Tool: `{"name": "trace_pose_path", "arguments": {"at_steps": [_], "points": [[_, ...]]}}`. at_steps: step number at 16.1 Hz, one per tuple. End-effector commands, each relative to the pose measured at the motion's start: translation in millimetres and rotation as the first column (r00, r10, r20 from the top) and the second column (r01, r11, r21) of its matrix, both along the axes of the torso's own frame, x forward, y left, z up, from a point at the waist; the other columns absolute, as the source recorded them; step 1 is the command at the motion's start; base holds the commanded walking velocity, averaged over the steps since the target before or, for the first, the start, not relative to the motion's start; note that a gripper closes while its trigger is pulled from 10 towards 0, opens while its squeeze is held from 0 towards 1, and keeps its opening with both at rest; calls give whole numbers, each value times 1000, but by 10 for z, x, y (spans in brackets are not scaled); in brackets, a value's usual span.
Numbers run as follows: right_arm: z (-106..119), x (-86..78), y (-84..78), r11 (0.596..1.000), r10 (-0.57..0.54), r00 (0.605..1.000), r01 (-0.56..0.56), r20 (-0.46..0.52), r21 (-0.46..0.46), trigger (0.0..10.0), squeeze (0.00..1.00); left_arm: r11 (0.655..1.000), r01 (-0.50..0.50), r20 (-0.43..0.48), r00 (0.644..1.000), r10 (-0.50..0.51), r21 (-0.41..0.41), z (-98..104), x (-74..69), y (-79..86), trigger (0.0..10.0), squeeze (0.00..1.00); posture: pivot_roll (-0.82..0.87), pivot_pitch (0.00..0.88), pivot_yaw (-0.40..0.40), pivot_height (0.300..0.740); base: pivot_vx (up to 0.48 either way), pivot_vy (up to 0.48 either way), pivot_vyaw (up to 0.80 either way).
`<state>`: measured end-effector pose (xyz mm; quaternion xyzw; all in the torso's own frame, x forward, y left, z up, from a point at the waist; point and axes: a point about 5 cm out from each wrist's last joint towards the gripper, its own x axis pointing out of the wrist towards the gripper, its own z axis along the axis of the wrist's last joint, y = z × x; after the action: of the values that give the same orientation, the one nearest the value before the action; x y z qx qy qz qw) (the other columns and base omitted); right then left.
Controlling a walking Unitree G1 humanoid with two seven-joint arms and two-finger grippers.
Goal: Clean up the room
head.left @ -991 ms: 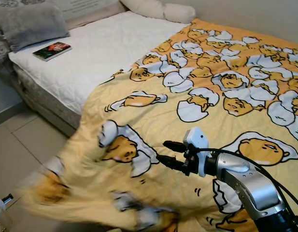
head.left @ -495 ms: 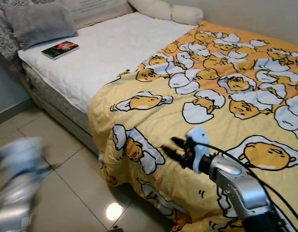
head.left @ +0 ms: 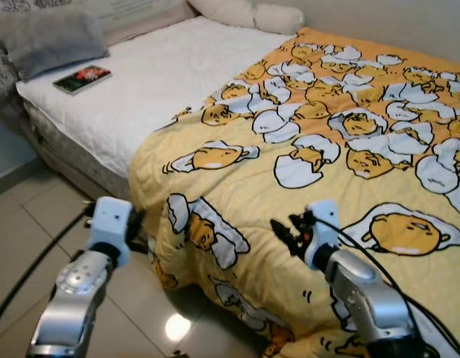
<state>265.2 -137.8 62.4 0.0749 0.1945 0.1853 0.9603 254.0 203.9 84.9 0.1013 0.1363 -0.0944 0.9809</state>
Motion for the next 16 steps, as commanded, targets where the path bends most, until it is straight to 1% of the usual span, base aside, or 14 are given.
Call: {"name": "trace_pose_path", "arguments": {"at_steps": [1,2,4,5,6,9,12,16], "points": [[13,-43,-155,985,-170,985,170,23,-33,10000,0,994,110,26,994,-109,-24,98,38,-316,10000,0,-72,0,26,740,0,0,-800],[23,-75,-224,965,-259,965,260,35,-43,10000,0,993,119,25,993,-118,-25,101,28,-405,10000,0,-73,0,24,740,0,0,-800],[34,-91,-262,955,-292,956,294,40,-48,10000,0,996,85,26,996,-84,-11,85,23,-364,10000,0,-69,0,15,740,0,0,-800],[34,-106,-279,950,-306,951,308,43,-55,10000,0,998,66,31,997,-66,-1,85,16,-321,10000,0,-60,0,4,740,0,0,-800],[30,-126,-293,944,-323,945,325,42,-57,10000,0,999,41,35,999,-40,-8,93,-2,-274,10000,0,-55,0,-2,740,0,0,-800],[22,-179,-325,934,-346,937,348,44,-78,10000,0,1000,19,32,999,-18,-16,99,-67,-229,10000,0,-63,0,-9,740,0,0,-800],[34,-189,-344,929,-358,932,361,50,-84,10000,0,1000,6,39,999,-7,13,98,-77,-200,10000,0,-60,0,-15,740,0,0,-800],[53,-208,-365,921,-379,924,382,51,-79,10000,0,1000,-27,60,998,26,9,144,-111,-154,10000,0,-59,0,-31,740,0,0,-800]]}}
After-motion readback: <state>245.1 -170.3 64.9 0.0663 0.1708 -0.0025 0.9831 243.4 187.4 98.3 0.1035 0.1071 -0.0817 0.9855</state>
